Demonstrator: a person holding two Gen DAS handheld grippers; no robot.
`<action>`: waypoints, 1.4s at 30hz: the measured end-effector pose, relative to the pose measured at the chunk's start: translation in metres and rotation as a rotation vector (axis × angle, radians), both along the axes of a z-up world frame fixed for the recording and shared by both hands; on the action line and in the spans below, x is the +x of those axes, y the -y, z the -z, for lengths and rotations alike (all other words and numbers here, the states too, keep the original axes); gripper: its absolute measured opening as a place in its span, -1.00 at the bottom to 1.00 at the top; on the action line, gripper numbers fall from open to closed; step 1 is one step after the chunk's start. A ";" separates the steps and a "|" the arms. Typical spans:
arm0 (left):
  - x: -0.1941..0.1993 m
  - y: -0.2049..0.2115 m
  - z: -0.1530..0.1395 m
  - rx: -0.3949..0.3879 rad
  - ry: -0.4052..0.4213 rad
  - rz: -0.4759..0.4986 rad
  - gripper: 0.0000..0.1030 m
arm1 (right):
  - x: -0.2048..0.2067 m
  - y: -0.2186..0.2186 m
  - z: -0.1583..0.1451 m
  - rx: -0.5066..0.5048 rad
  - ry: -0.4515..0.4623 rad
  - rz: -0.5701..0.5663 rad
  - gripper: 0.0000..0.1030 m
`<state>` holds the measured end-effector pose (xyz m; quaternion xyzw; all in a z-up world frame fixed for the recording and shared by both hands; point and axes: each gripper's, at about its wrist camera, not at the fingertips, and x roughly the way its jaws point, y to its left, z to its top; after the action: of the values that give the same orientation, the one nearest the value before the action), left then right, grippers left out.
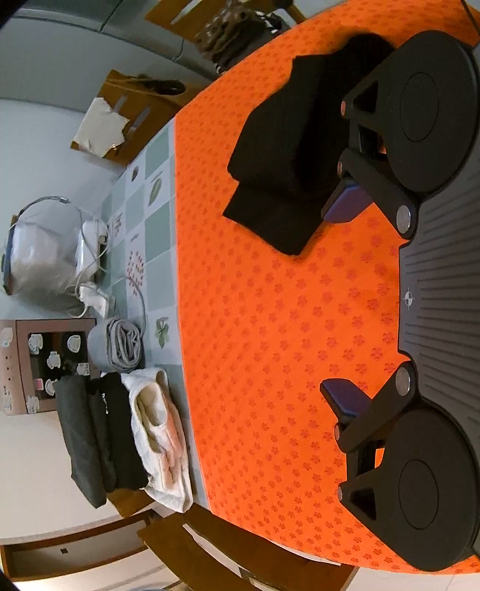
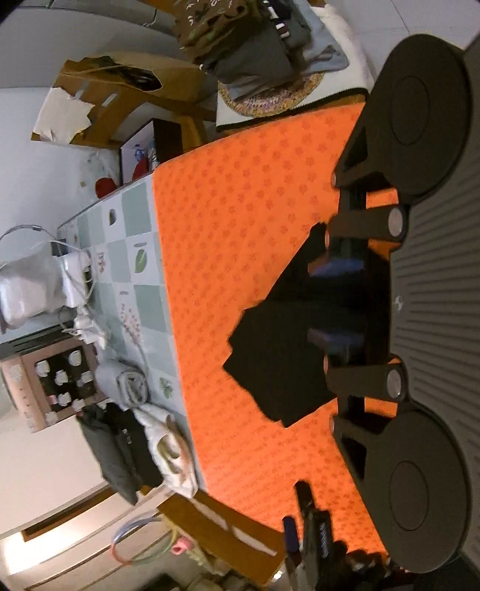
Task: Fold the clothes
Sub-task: 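Pull the black trousers onto the orange cloth while the left gripper grasps their other end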
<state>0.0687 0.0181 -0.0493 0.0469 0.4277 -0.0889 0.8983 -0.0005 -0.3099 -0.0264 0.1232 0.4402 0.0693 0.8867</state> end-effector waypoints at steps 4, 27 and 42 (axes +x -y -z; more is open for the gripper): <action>0.009 0.001 0.010 -0.008 -0.021 0.029 0.73 | 0.016 -0.022 0.003 0.009 0.014 -0.065 0.07; 0.093 0.015 0.057 -0.205 -0.153 0.071 0.11 | 0.093 -0.147 0.080 -0.256 0.020 -0.464 -0.25; 0.098 0.044 0.074 -0.153 -0.168 0.071 -0.13 | 0.052 -0.040 0.034 -0.118 0.109 -0.034 -0.83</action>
<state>0.1663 -0.0256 -0.1229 -0.0143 0.4917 -0.1568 0.8564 0.0520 -0.2699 -0.0603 0.0591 0.3964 0.0648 0.9139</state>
